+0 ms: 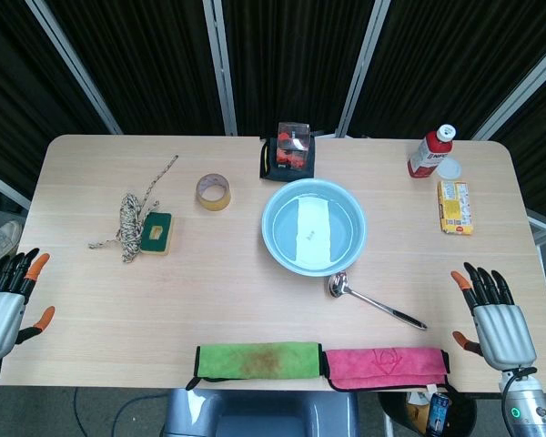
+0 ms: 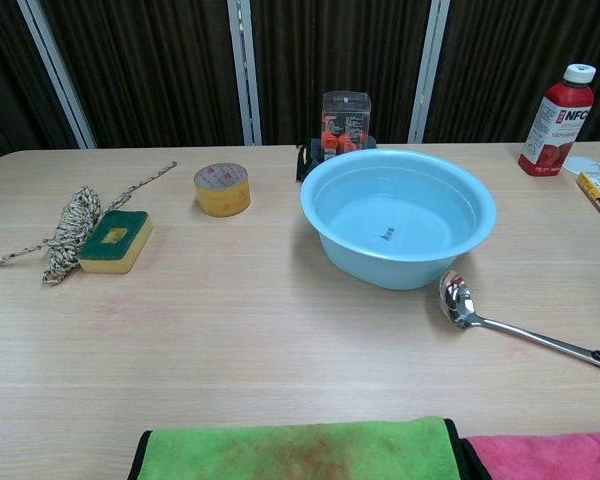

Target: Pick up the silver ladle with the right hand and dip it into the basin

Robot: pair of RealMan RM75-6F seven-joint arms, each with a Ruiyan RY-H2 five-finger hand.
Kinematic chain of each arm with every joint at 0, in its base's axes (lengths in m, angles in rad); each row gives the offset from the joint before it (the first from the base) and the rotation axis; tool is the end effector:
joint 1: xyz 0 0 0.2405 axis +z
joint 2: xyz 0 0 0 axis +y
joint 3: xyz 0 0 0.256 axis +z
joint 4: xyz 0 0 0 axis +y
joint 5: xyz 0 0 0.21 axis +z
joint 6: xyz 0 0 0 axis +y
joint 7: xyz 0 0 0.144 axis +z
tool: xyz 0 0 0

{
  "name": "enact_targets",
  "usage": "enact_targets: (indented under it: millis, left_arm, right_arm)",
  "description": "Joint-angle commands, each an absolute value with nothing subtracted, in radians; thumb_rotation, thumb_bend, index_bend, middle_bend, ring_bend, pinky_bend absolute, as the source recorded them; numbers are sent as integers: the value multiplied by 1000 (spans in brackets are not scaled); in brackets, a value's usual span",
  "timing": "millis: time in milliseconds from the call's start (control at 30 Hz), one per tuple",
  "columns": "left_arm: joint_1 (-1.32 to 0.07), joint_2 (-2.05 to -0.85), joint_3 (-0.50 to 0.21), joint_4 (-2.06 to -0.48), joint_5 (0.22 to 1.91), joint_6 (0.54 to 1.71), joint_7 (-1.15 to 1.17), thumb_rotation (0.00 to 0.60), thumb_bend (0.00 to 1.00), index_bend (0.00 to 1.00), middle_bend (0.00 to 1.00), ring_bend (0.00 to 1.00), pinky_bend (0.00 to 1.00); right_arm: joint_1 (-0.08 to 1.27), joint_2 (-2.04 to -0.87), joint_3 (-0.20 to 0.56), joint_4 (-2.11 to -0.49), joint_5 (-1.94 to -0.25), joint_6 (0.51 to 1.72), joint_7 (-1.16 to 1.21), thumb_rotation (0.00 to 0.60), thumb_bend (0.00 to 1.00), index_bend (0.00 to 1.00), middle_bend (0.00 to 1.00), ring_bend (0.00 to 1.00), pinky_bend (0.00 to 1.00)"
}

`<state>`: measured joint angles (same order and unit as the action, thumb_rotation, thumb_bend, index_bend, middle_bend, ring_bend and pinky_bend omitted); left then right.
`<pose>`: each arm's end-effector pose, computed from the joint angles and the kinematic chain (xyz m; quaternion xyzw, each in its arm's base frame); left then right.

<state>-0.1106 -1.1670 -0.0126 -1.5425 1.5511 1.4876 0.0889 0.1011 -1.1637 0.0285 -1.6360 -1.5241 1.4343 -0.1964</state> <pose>-0.3121 0.1818 0.1424 -0.6399 -0.3440 -0.3627 0.5836 -0.3000 -0.1802 0.1316 0.6451 -0.3567 0.3403 0.5838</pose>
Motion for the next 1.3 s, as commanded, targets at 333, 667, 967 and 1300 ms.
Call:
enact_targets:
  millis: [333,667,967,1300]
  left_arm:
    - [-104,-1155,-8,-1550,1584,1519,50,600,319,0,0,0,0]
    - [-112,-1144,-14,-1542,1572,1502,10,600,319,0,0,0,0]
    - [-116,-1136,-6,-1536,1593,1500,-25,600,319,0,0,0,0]
    - [-123,-1135,-14,-1518,1587,1498,-63,600,319,0,0,0,0]
  right_arm:
    - [104,-1170,19,-1642,-1525,1418,-199,600,82,0,0,0,0]
    - [133,-1256,8,-1627,-1565,1387,-254,600,92,222,0,0,0]
    - [179,-1323,2,-1619,-1518,1270,-306,600,191,400,0,0,0]
    - [273,-1383,32,-1592,-1390,1080,-393,600,253,418,0,0,0]
